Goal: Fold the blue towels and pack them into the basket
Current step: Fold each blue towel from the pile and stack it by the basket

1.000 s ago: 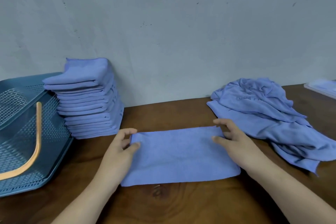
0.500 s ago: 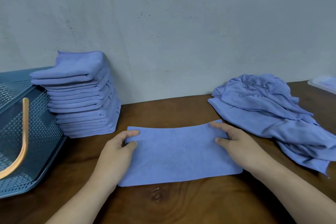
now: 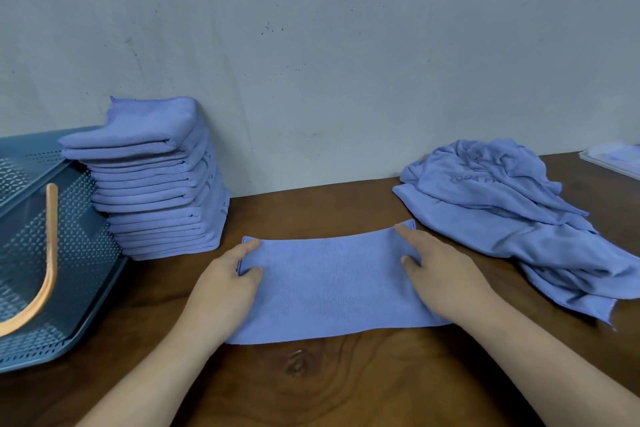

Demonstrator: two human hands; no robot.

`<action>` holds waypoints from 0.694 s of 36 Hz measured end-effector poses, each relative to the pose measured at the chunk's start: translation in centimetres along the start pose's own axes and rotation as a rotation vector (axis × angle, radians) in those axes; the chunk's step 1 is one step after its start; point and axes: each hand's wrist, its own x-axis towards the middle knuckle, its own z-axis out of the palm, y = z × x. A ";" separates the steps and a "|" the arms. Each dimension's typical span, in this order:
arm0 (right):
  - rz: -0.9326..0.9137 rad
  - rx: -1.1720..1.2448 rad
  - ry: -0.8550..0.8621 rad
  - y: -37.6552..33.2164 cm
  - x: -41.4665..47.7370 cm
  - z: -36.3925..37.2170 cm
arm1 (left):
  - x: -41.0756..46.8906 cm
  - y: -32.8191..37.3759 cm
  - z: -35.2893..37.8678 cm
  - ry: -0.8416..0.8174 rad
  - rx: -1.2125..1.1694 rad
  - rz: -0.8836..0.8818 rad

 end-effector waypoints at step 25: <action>-0.244 -0.267 -0.344 -0.7 -1.5 -0.1 | -1.5 0.2 0.8 -0.394 0.760 0.236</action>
